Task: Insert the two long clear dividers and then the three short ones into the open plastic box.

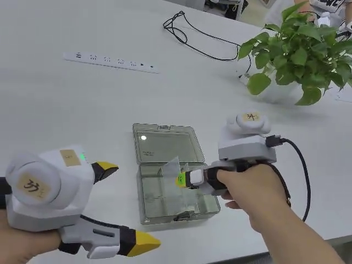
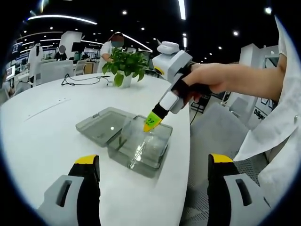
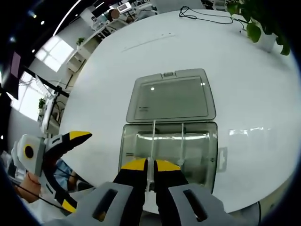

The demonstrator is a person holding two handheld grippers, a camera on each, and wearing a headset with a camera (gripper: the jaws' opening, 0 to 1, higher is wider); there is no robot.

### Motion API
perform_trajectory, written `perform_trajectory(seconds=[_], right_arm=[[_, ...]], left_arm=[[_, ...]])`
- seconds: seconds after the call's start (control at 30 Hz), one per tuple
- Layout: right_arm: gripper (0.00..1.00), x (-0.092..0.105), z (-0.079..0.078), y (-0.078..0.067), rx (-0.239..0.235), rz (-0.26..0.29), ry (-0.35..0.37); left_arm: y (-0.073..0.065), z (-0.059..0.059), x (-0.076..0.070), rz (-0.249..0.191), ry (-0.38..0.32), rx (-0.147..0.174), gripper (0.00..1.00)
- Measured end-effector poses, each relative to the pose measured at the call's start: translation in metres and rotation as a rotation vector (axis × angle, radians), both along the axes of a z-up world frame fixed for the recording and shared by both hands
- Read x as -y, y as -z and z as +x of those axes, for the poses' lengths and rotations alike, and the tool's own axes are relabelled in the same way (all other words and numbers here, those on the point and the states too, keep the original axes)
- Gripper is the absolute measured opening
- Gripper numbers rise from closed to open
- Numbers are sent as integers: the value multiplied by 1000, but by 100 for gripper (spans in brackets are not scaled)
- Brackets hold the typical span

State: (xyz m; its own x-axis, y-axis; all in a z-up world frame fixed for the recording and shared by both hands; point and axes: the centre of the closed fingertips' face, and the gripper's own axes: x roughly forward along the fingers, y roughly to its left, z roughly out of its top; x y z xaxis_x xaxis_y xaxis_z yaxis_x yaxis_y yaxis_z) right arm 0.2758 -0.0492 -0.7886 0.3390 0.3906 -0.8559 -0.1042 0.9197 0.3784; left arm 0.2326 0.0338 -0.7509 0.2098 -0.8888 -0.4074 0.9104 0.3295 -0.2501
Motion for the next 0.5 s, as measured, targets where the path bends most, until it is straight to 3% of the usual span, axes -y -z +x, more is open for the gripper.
perform_trajectory(seconds=[0.5], right_arm=[[7, -4, 2, 0, 5, -8, -23]], left_arm=[[1, 1, -2, 1, 3, -5, 98]])
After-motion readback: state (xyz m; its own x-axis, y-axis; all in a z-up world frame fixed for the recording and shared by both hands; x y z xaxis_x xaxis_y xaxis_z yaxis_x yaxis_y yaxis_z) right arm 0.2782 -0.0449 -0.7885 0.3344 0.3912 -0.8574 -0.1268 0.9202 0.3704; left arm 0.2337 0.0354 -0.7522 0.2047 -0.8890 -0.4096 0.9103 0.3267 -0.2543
